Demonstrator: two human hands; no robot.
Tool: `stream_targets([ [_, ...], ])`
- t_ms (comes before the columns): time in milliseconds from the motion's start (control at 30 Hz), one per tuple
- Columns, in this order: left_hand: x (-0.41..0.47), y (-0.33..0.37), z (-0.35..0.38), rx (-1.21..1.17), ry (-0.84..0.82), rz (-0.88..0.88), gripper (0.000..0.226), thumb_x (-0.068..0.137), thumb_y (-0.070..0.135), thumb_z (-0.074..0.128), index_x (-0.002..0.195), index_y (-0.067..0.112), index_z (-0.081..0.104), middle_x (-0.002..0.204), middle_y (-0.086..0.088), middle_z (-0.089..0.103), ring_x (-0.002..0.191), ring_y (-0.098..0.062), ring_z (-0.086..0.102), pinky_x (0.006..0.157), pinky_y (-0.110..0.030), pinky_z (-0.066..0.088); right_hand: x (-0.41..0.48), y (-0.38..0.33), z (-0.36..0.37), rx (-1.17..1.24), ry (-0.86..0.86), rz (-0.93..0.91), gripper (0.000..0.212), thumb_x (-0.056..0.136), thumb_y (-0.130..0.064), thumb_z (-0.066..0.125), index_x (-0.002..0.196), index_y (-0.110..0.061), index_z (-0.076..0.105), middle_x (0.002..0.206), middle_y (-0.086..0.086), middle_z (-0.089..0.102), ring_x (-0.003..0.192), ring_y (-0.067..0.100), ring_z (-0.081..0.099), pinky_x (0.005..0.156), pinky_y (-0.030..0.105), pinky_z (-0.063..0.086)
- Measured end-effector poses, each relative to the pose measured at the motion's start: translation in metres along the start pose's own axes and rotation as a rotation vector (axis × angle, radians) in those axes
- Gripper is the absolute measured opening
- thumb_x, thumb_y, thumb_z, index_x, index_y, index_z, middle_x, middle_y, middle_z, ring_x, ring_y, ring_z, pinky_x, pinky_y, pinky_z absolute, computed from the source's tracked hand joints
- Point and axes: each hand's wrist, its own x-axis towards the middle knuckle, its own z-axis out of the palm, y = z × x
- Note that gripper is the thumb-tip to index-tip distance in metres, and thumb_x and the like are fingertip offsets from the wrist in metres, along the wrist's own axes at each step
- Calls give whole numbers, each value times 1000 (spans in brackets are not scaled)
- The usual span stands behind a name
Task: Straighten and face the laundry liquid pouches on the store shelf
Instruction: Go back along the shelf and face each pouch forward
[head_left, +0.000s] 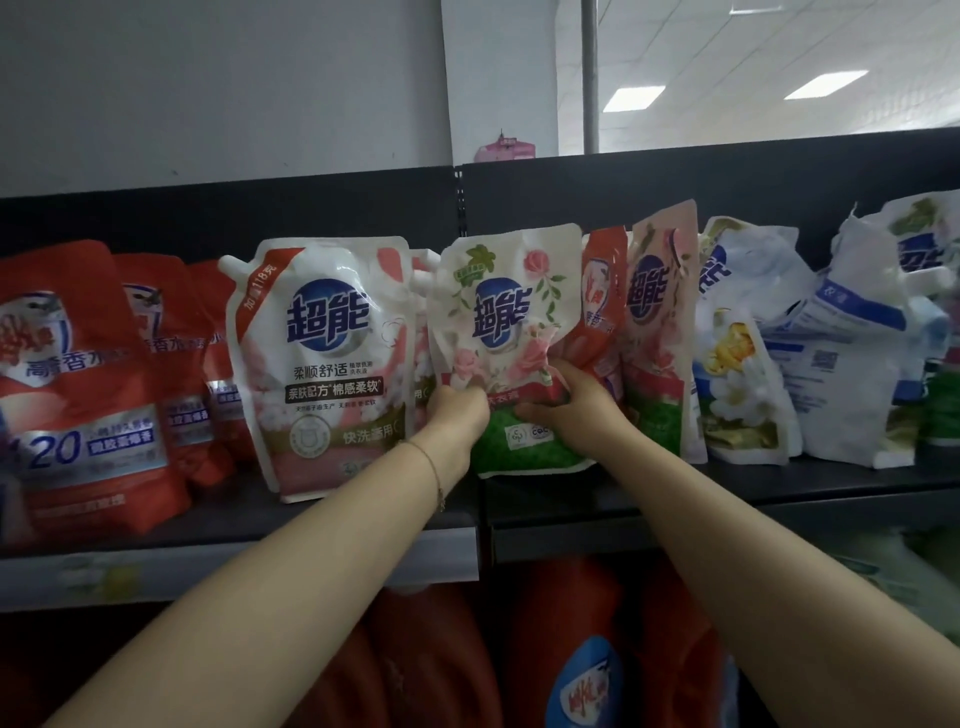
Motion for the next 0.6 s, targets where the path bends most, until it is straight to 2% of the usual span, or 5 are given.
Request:
stream_targets([
  [67,-2,0,-1,32,47,14,24,100,21,43,121,11,49,85,4,47,82,-15,48,72,-27,39,1,-2,2,-52,44,21,71,78,-28,78,140,-26,43,135,-4,53,121,19,50,89,29,44],
  [200,-12,-1,-4,119,173,83,23,99,28,44,113,12,54,95,-2,57,74,-14,53,59,-26,40,0,0,5,-80,33,57,76,75,-38,78,140,-28,41,132,-9,53,119,17,52,90,32,47],
  [400,-23,-7,-13,276,305,352,30,88,23,66,93,13,39,95,0,47,90,-23,55,70,-29,43,-14,-6,21,-427,246,-31,56,85,-40,67,129,-21,38,119,3,56,106,26,57,80,41,52],
  [500,-28,-11,-17,462,359,642,42,82,20,71,103,11,37,105,0,36,97,-21,48,79,-32,46,-26,-4,14,-515,341,-125,44,90,-37,57,127,-18,46,117,3,56,103,24,56,75,35,48],
  [600,-27,-12,-19,787,315,880,54,80,36,69,118,11,40,127,-9,37,122,-24,35,104,-43,36,-32,2,0,-502,458,-147,23,91,-30,52,107,-13,54,105,5,60,94,26,57,67,32,41],
])
